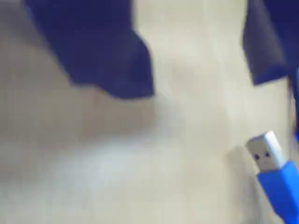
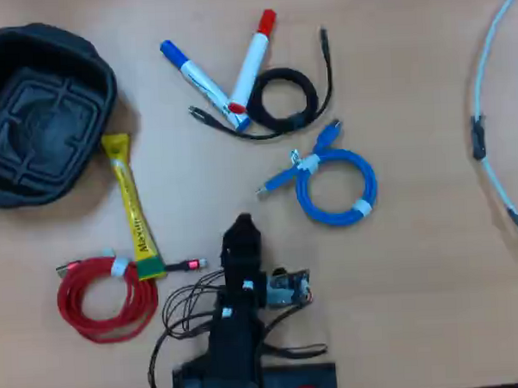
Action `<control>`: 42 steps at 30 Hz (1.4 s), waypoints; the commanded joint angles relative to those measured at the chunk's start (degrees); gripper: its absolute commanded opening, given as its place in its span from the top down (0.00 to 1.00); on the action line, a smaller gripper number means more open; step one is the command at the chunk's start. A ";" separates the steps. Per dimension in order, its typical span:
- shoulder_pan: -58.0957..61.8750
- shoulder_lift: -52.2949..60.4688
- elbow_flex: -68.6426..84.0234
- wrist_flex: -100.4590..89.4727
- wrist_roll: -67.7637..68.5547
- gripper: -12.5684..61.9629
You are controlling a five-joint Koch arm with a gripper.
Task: Pick up the yellow instant coffee stick, then put it in the black bowl
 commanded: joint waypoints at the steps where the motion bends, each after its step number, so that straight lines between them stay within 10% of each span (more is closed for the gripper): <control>1: -0.18 5.45 4.22 3.08 0.26 0.57; 28: -9.76 3.87 -18.46 23.55 -0.09 0.57; 42: -17.93 -27.60 -58.10 56.60 0.00 0.57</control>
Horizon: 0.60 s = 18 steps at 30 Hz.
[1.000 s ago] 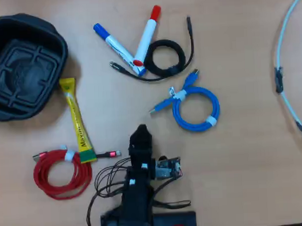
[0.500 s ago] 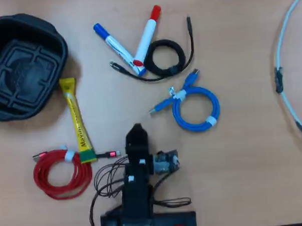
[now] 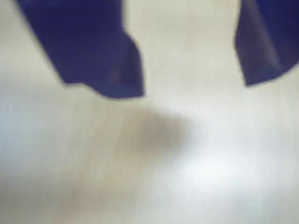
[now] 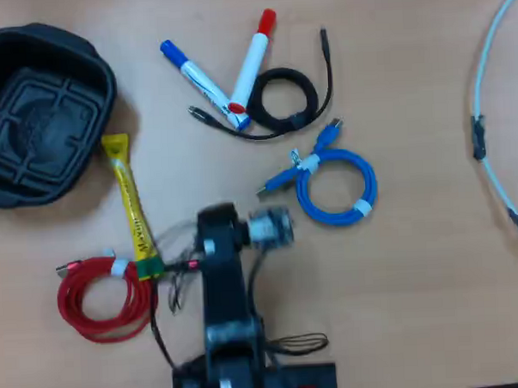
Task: Pick up the yellow instant coffee stick, then put it in the black bowl
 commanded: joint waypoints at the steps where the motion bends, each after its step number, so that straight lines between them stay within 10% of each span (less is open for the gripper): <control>1: -1.41 -7.82 -10.55 10.63 0.35 0.57; 18: -11.78 -15.91 -44.30 35.42 -5.01 0.57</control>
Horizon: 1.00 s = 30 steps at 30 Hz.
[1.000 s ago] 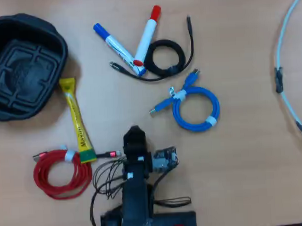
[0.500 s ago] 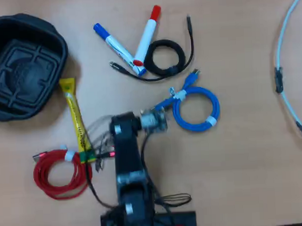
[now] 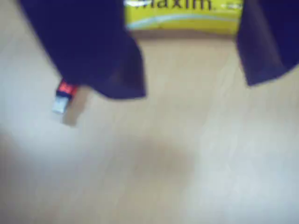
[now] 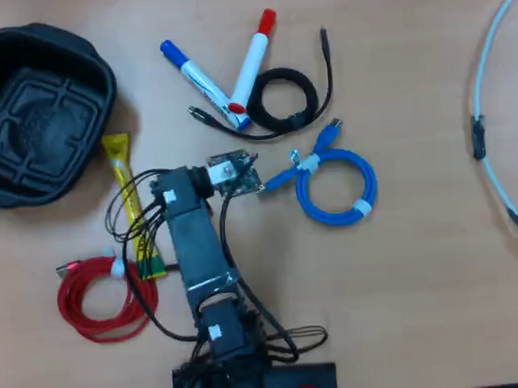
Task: Pick up the yellow instant coffee stick, then put it in the black bowl
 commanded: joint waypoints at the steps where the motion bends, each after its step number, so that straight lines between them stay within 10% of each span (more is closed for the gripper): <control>1: -1.23 0.79 -7.56 4.48 -4.83 0.57; 10: -7.73 0.70 -15.56 6.86 -22.24 0.55; 30: -13.97 -0.09 -15.29 7.12 -45.09 0.07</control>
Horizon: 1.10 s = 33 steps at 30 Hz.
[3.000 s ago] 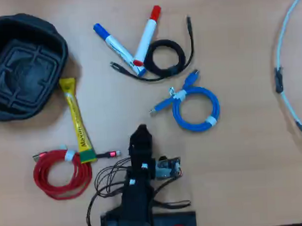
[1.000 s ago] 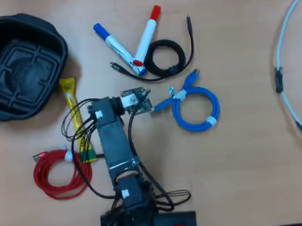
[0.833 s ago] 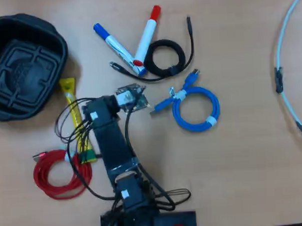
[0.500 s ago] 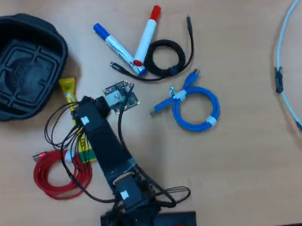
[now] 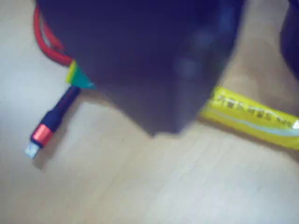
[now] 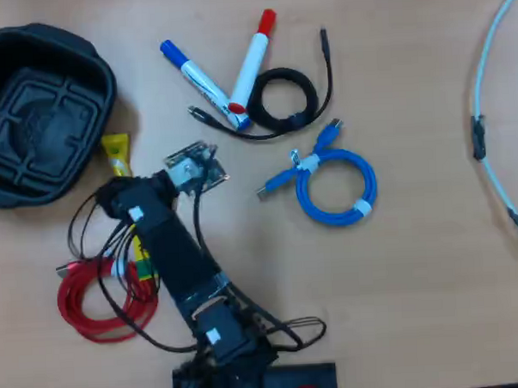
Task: Pick up the yellow instant coffee stick, then put it in the black bowl
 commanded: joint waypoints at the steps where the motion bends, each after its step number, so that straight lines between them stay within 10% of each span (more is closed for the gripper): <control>1: -1.14 -0.44 -4.66 2.29 -4.57 0.07; 33: -2.37 -25.05 -12.22 -6.42 -28.39 0.08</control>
